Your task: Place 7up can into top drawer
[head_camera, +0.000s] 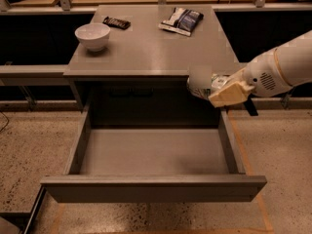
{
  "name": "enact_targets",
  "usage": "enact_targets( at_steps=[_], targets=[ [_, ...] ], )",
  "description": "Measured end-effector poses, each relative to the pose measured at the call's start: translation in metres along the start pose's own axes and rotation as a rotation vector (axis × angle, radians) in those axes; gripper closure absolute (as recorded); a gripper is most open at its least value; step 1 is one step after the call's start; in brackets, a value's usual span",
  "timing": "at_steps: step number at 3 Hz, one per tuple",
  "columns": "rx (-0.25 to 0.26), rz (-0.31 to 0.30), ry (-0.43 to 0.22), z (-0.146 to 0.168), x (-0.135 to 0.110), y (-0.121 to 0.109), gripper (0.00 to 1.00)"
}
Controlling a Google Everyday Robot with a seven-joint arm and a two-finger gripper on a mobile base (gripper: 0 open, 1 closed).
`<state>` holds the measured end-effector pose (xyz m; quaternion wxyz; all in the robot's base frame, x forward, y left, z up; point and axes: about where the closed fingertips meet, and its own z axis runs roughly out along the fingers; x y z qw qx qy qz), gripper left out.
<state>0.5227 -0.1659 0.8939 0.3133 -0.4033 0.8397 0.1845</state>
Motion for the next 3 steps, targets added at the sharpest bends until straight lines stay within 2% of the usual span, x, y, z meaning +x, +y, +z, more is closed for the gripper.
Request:
enact_targets(
  at_steps=[1,2,3],
  targets=[
    [-0.081,0.048,0.034,0.024,0.019,0.028,1.0],
    [-0.081,0.047,0.034,0.024,0.019,0.028,1.0],
    [-0.109,0.014,0.015,0.039,0.01,0.03,1.0]
  ],
)
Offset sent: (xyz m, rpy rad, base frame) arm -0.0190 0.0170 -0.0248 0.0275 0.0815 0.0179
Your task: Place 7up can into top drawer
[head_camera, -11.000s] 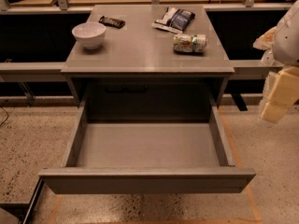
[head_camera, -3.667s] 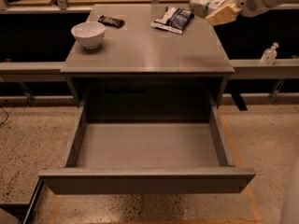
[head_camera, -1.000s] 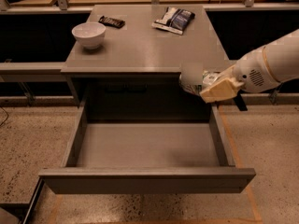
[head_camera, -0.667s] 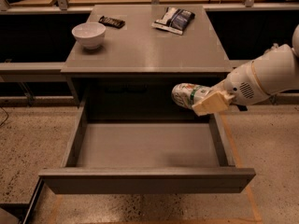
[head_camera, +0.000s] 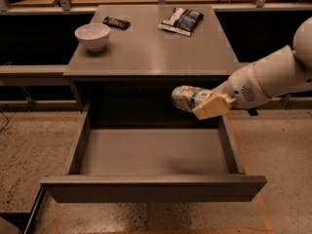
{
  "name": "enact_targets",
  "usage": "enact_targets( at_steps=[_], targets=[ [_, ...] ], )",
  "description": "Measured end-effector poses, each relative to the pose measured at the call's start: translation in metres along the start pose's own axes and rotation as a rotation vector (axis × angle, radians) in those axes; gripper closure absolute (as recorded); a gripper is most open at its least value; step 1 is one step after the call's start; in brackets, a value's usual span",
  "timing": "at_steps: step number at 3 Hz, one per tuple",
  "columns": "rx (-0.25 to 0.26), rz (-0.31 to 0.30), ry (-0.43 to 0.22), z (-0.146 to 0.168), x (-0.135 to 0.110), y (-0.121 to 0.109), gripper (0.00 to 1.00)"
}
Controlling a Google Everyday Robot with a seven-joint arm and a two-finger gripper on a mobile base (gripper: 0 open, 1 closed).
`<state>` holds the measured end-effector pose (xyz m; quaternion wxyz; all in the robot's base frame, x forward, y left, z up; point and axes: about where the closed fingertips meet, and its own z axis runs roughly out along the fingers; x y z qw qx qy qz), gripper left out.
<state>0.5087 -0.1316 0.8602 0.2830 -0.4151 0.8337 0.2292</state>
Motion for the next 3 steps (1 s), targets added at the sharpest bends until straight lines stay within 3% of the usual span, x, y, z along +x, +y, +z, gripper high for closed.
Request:
enact_targets(
  at_steps=[1,3],
  targets=[
    [-0.047,-0.027,0.03,0.027,0.0,0.001,1.0],
    [-0.149,0.007,0.077,0.103,0.028,-0.007,1.0]
  ],
)
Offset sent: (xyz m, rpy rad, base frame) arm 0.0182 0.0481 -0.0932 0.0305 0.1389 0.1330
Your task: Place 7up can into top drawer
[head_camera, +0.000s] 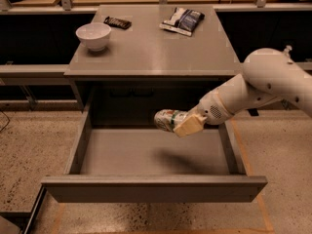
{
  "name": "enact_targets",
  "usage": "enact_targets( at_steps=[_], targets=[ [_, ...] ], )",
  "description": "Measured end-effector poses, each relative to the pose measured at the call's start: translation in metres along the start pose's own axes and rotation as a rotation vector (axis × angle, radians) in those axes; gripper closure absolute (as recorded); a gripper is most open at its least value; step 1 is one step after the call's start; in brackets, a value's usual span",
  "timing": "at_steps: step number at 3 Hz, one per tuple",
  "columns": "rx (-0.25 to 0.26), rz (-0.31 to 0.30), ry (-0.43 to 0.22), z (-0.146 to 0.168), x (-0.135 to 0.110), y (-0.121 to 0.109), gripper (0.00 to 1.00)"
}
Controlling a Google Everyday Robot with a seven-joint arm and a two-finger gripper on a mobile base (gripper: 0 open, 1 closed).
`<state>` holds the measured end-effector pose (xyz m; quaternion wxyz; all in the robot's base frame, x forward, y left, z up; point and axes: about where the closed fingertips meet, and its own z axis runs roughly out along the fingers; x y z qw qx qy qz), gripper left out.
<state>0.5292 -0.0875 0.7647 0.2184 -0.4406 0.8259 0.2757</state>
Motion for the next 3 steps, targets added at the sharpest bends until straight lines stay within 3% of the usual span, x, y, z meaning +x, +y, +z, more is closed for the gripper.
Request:
enact_targets(
  at_steps=[1,2,3],
  targets=[
    [-0.025,0.036,0.02,0.034,0.017,-0.012,0.85],
    [-0.043,0.072,0.004,0.066,0.032,-0.023,0.6],
    [-0.017,0.07,-0.037,0.075,0.029,-0.03,0.36]
  ],
)
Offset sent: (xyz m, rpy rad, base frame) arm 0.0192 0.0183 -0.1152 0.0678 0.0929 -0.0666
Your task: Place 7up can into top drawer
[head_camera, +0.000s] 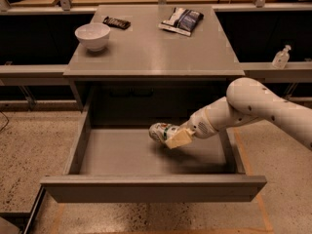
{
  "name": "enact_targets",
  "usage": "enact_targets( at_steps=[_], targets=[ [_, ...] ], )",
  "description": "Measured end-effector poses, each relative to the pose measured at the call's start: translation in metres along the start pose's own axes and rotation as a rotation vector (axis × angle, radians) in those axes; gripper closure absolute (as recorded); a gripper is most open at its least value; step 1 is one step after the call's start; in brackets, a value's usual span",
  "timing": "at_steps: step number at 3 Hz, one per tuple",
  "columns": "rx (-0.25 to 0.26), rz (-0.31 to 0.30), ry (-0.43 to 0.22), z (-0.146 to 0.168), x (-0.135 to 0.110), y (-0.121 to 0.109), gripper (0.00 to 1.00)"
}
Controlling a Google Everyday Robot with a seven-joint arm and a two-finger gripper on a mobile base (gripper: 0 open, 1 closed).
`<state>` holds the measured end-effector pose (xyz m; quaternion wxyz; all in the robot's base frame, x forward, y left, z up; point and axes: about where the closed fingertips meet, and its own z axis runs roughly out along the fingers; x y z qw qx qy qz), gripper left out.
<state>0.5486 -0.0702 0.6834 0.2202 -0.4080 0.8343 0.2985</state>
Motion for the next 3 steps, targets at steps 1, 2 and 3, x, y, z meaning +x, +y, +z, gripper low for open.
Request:
enact_targets(
  at_steps=[1,2,3],
  targets=[
    [0.013,-0.02,-0.043,-0.0045,-0.0122,0.0005,0.15],
    [0.009,-0.021,-0.04,-0.0023,-0.0117,0.0014,0.0],
    [0.009,-0.021,-0.04,-0.0023,-0.0117,0.0014,0.0]
  ],
)
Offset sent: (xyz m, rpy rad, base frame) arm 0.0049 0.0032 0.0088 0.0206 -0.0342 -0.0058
